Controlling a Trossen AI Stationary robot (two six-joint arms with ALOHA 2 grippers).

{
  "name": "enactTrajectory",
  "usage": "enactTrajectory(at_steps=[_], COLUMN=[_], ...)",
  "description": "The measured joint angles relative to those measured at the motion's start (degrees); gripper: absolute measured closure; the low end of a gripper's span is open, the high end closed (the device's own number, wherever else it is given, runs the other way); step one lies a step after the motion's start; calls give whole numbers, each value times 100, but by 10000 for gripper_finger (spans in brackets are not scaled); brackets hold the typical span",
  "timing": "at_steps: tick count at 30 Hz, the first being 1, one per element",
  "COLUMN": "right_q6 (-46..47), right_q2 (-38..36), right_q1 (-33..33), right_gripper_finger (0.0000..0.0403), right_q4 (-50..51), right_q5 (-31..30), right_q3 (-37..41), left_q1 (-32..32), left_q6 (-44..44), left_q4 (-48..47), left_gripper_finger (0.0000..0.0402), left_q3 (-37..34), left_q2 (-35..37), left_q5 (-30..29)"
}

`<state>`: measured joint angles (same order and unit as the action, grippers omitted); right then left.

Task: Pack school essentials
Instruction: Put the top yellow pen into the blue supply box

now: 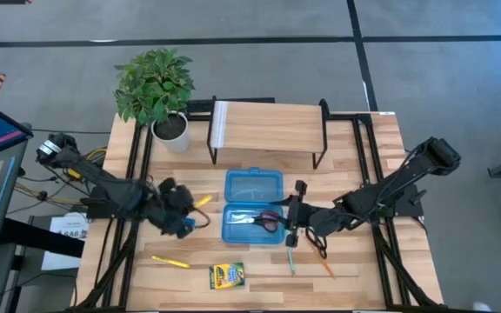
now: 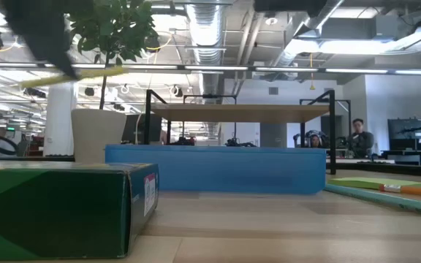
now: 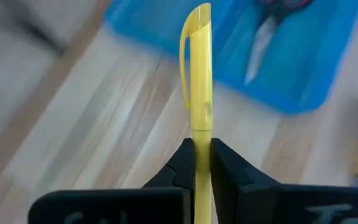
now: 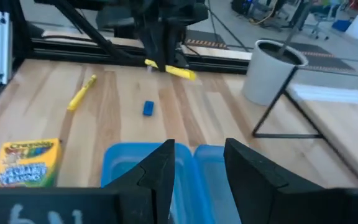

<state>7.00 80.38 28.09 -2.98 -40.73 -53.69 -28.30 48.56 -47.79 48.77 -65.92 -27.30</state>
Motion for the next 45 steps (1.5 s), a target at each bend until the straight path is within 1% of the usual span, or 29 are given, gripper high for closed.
enactTrajectory(at_steps=[3,6,10,12,18,22,26,30,33,37,45], right_q6=[3,1,-14,-43,-112,-107,-102,-103,-100,-94,-72], right_q2=[-387,-721,-1003,-1062,-1098,-991,-947,-891,-877,-875,-875], right_q1=[61,206,430,521,685,707,702,702,702,702,702], right_gripper_finger=[241,241,241,241,241,241,241,241,241,241,241], right_q4=[43,60,118,61,95,94,105,135,113,120,124], right_q5=[-77,-207,-517,-650,-809,-831,-834,-853,-887,-886,-885], right_q3=[0,0,0,-2,-2,-2,-2,0,-2,0,0], left_q1=[463,827,1180,1292,1495,1549,1632,1740,1818,1915,1935], left_q6=[-1116,-2185,-3160,-3537,-4394,-4734,-4960,-5047,-5042,-4947,-4938], left_q4=[630,1255,1885,1945,1898,1856,1863,1904,1904,1886,1886], left_gripper_finger=[397,397,397,397,397,397,397,397,395,371,299], left_q3=[213,418,647,818,1459,1835,2084,2203,2202,2155,2155], left_q2=[-136,-445,-1047,-1423,-2678,-3408,-3913,-4218,-4304,-4305,-4303], left_q5=[325,622,1218,1425,1638,1663,1674,1784,1852,1841,1756])
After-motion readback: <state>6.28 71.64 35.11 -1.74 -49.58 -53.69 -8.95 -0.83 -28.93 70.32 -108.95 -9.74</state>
